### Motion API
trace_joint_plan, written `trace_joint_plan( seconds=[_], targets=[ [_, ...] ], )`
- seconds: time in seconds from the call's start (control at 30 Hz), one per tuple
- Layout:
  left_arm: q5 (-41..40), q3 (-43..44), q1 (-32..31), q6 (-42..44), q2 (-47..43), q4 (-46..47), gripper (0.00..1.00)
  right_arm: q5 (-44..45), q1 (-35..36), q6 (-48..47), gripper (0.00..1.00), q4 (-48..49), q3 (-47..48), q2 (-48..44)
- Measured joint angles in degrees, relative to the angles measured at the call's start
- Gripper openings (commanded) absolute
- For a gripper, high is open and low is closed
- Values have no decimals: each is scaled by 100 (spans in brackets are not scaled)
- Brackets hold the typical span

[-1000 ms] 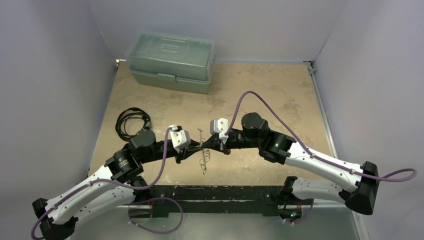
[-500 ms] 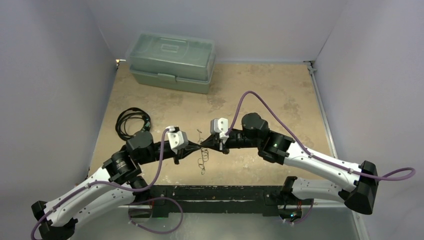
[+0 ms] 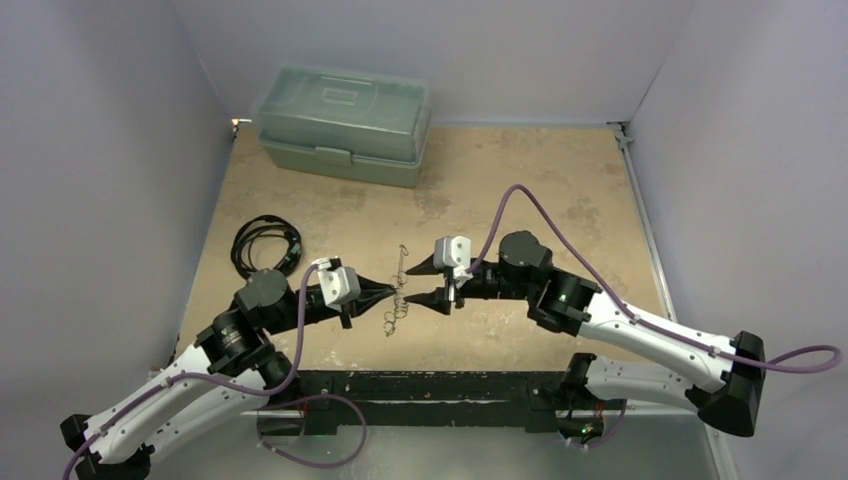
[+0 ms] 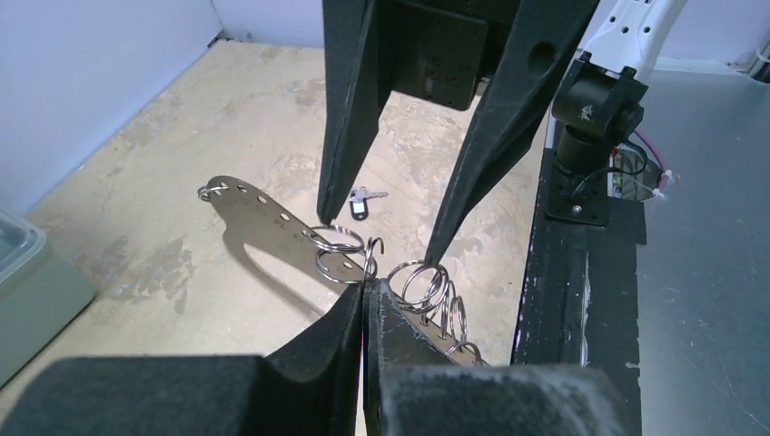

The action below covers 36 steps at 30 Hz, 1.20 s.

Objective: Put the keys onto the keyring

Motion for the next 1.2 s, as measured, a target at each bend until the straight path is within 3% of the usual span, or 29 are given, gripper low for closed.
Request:
trace_joint_plan(
  seconds=[0.4, 1.0, 1.2],
  targets=[
    [63, -90, 4, 9, -219, 142, 0, -168, 0, 125, 30, 542, -284, -656],
    [1165, -433, 79, -37, -1139, 1104, 0, -1252, 0, 798, 34, 1504, -428, -750],
    [1322, -461, 81, -37, -1128, 1165, 0, -1412, 2, 968, 28, 1921, -442, -994]
  ],
)
